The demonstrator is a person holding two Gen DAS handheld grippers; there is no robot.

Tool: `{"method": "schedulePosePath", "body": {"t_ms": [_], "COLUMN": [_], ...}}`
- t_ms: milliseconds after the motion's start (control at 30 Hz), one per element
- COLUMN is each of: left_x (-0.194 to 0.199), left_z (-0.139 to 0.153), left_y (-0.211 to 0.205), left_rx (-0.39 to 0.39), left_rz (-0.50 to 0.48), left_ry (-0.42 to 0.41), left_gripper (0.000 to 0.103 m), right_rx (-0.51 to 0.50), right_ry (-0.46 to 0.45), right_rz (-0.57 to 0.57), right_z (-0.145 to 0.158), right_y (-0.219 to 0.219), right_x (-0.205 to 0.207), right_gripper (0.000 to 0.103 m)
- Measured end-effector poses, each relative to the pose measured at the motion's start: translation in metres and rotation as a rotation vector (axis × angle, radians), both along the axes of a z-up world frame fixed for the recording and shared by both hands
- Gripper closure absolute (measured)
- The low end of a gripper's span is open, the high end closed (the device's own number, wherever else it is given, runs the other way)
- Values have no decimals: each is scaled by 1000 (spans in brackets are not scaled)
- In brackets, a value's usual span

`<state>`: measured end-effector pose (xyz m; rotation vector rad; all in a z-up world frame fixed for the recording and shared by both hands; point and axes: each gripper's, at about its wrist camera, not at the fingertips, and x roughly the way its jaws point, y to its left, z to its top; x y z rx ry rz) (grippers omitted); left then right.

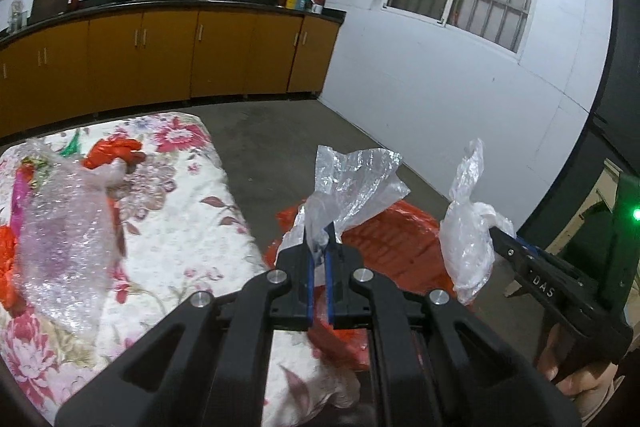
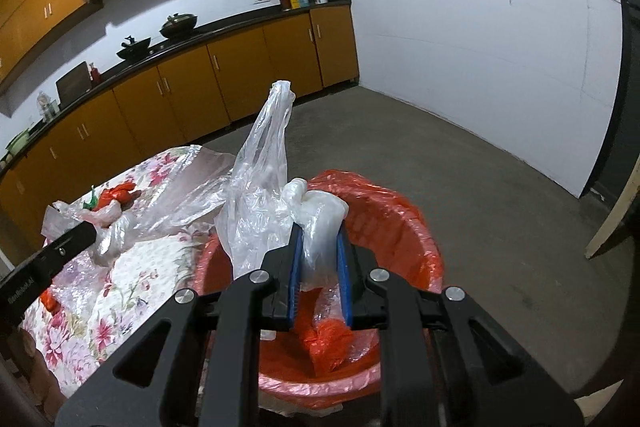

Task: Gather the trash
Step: 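Carry both clear bags to the orange basket and release them, then grasp the red bag with the left gripper while the right gripper grasps bubble wrap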

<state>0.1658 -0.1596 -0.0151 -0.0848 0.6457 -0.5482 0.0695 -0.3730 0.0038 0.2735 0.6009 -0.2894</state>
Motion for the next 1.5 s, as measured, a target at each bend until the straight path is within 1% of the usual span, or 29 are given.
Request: {"method": "schedulePosePath", "body": {"t_ms": [333,367,400,433,500,600,700,733,800,833,900,1033,1200,1300,1367,1500], "left_x": [5,6,7,8,9,11,11,9,4,2,-2,-8,-15,-18,-21,-27], "left_z": [-13,-14,-17,-19,-24,-29,-32,-32,-33,-34,-36,-40,-43,-44,-44,-42], "left_y": [-31,-34,-36,-37,-37,-29,-10,-2,16,25,48,95,162,204,225,261], "left_rx": [7,6,6,9,12,25,46,62,103,120,154,185,210,217,213,203], "left_rz": [-69,-71,-74,-74,-65,-46,-1,23,72,92,143,249,407,513,563,638], "left_ry": [22,25,30,36,41,50,45,35,6,-6,-23,-25,-24,-23,-22,-27], "left_gripper": [96,94,88,77,67,64,56,53,43,40,38,36,35,32,30,28], "right_rx": [31,30,36,44,55,54,36,29,18,15,5,-18,-12,3,19,46], "right_ry": [-15,-15,-19,-14,-10,-4,3,5,8,7,9,10,9,13,16,31], "right_rz": [-37,-41,-40,-40,-39,-41,-44,-44,-40,-34,-16,61,222,339,415,531], "right_z": [-1,-1,-2,-4,-7,-11,-13,-13,-15,-15,-15,-12,-11,-12,-14,-17], "right_y": [-19,-21,-22,-24,-27,-27,-24,-23,-19,-16,-9,18,73,119,150,208], "right_x": [6,7,8,10,10,6,1,-1,-4,-5,-5,4,25,42,56,87], "right_gripper": [86,85,80,77,67,61,52,51,46,45,45,45,45,45,45,44]}}
